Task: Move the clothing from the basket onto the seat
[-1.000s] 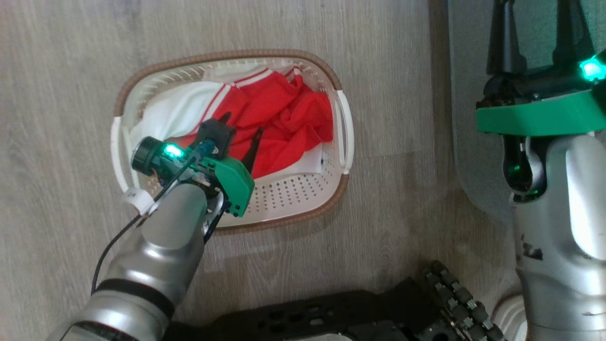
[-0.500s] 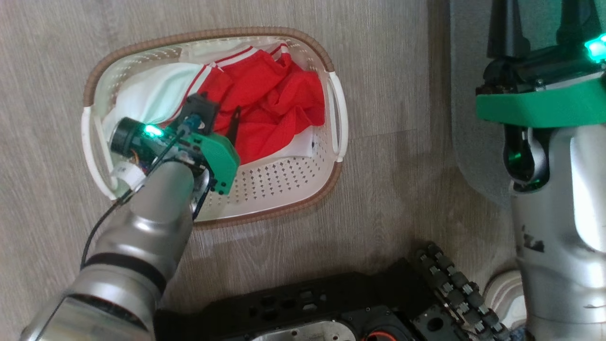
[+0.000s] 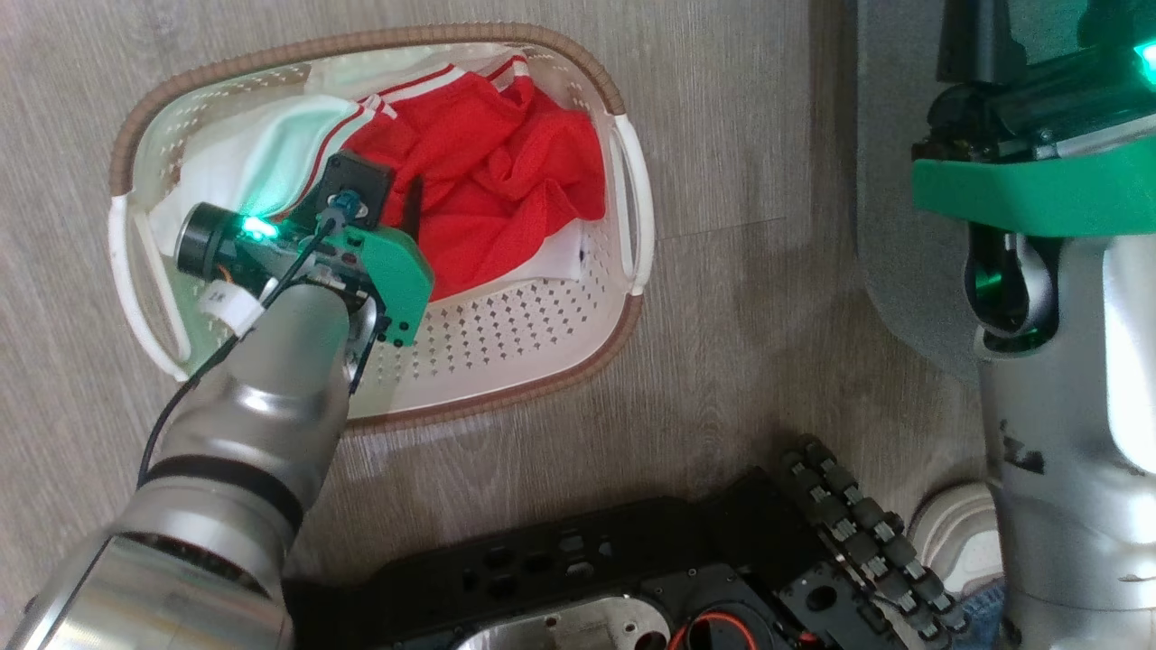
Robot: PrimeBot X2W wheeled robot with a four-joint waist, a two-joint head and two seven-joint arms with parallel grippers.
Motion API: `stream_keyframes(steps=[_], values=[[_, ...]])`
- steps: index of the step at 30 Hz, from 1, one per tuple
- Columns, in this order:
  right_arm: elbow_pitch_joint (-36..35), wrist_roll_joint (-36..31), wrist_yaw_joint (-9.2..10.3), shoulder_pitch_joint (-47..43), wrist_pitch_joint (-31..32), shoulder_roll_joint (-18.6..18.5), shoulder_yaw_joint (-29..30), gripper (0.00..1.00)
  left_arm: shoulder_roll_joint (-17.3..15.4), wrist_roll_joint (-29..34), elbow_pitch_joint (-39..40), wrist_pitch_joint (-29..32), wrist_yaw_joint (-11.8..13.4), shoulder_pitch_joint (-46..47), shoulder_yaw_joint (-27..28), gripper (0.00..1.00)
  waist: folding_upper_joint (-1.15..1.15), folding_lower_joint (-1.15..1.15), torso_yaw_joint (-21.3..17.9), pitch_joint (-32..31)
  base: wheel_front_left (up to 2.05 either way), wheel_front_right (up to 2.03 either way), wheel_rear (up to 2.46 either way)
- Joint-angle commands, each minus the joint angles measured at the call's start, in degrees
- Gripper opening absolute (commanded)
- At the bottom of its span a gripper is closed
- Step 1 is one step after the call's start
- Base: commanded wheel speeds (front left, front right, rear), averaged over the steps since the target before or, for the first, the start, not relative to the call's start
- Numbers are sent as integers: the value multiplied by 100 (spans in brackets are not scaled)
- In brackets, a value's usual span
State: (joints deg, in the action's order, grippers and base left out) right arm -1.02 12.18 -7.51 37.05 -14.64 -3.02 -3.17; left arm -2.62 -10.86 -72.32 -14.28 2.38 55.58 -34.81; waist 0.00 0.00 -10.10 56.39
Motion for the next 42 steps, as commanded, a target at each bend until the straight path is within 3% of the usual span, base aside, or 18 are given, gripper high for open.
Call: stream_keyframes(steps=[1, 2, 3, 4, 13, 24, 42], values=[[-210, 25, 2, -94, -36, 14, -105, 100, -103, -33, 3, -37, 37, -104, 44, 57, 0, 0, -8, 15, 0, 0, 0], [-218, 20, 2, -87, -36, 14, -112, 100, -101, -44, -13, -28, 39, -92, 40, 41, 0, 0, -11, 23, 0, 0, 0], [-221, 17, 2, -78, -36, 14, -117, 100, -99, -53, -27, -25, 40, -82, 34, 14, 0, 0, -12, 25, 0, 0, 0], [-217, 14, 2, -68, -36, 14, -122, 100, -97, -61, -40, -25, 40, -76, 28, 0, 0, 0, -12, 21, 0, 0, 0], [47, 16, 2, -130, -36, 14, -208, 100, -51, -215, 165, -65, -160, -295, -23, 0, 0, 0, 98, -479, 0, 0, 0], [764, -133, 2, -562, -36, 14, -244, 100, -135, -306, 1788, -71, -609, -1066, 23, 0, 0, 0, 443, -1868, 0, 0, 0], [1695, -226, 2, -1480, -36, 14, -252, 100, -192, -476, 3299, -72, -722, -1811, 444, 0, 0, 0, 707, -3917, 0, 0, 0]])
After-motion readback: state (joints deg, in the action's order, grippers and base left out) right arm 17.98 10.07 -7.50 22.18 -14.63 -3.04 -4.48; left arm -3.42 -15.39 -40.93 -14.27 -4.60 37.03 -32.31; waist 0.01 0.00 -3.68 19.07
